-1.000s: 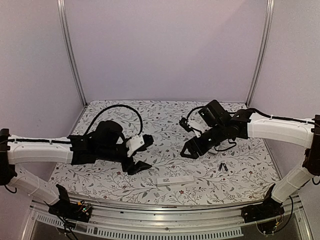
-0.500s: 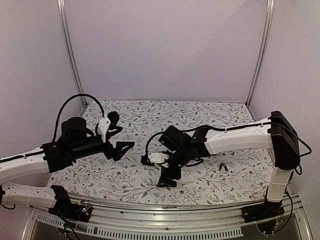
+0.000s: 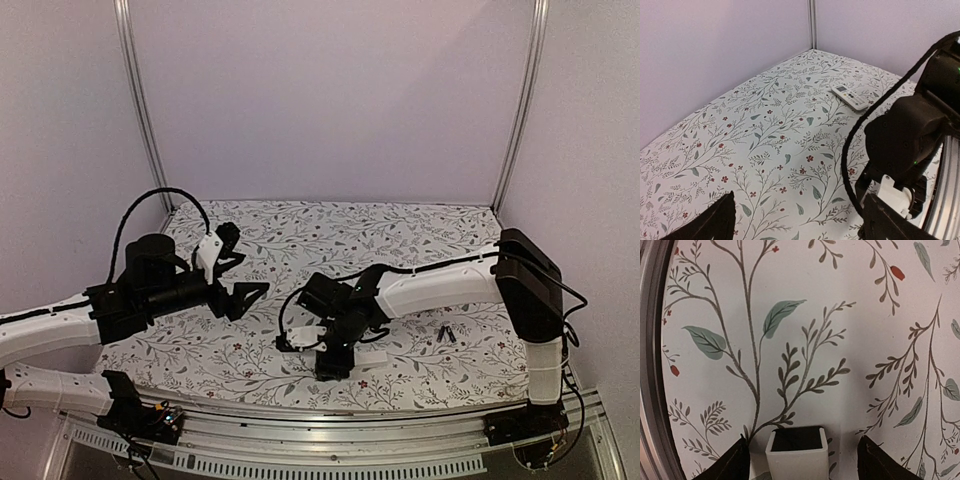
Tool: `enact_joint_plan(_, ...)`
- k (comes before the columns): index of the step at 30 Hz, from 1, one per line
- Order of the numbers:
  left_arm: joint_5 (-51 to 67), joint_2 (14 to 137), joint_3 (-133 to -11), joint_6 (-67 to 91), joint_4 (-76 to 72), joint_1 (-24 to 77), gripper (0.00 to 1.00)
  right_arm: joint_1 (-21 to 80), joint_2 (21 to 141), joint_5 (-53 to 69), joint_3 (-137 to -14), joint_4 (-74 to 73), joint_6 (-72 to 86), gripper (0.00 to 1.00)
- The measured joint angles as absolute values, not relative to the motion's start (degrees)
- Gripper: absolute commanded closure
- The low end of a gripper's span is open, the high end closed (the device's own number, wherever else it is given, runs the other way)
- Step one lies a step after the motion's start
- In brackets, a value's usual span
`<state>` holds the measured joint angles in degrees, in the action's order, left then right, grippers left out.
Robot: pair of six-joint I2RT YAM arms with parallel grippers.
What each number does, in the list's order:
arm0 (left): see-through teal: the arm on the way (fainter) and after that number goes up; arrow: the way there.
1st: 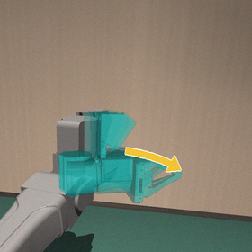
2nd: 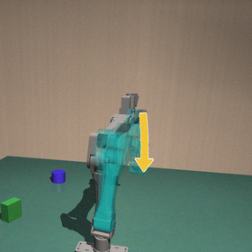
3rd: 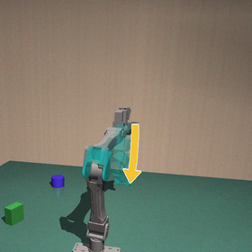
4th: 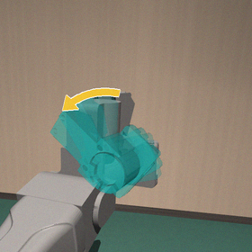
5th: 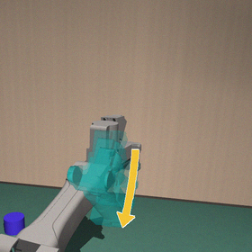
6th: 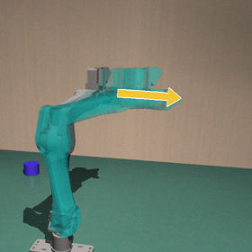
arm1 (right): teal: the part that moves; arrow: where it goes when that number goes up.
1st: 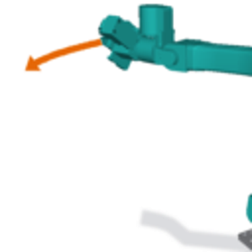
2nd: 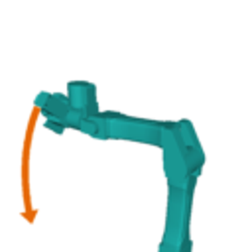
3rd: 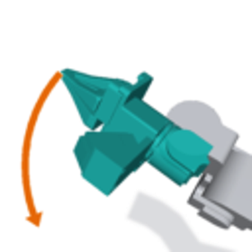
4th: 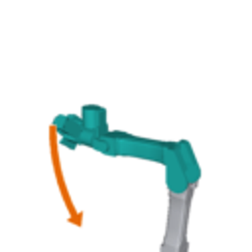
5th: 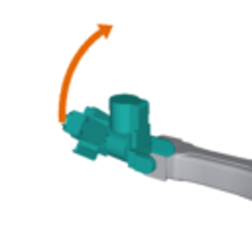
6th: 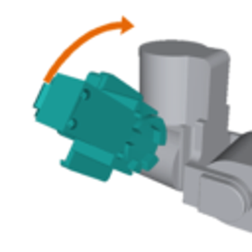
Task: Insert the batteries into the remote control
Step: Pick up the remote control from the center of the board.
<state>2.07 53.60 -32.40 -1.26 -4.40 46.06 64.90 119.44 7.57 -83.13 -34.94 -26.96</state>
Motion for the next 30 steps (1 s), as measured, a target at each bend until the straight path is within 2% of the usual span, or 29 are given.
enact_joint_plan(3,2.07,53.6,-32.4,-1.26,-4.45,45.89,0.12,65.65,119.44,6.92,-83.35,-35.81,-26.72,0.48)
enact_joint_plan(6,2.07,53.6,-32.4,-1.28,-4.47,45.76,0.12,65.91,119.44,6.55,-83.64,-36.64,-26.63,0.51)
enact_joint_plan(18,2.17,53.74,-32.4,-1.5,-5.15,45.32,0.12,66.0,119.46,4.69,-85.21,-41.63,-25.5,0.78)
enact_joint_plan(30,2.55,53.23,-32.4,-1.89,-5.32,44.84,0.12,65.78,120.07,4.71,-88.75,-43.88,-23.73,1.0)
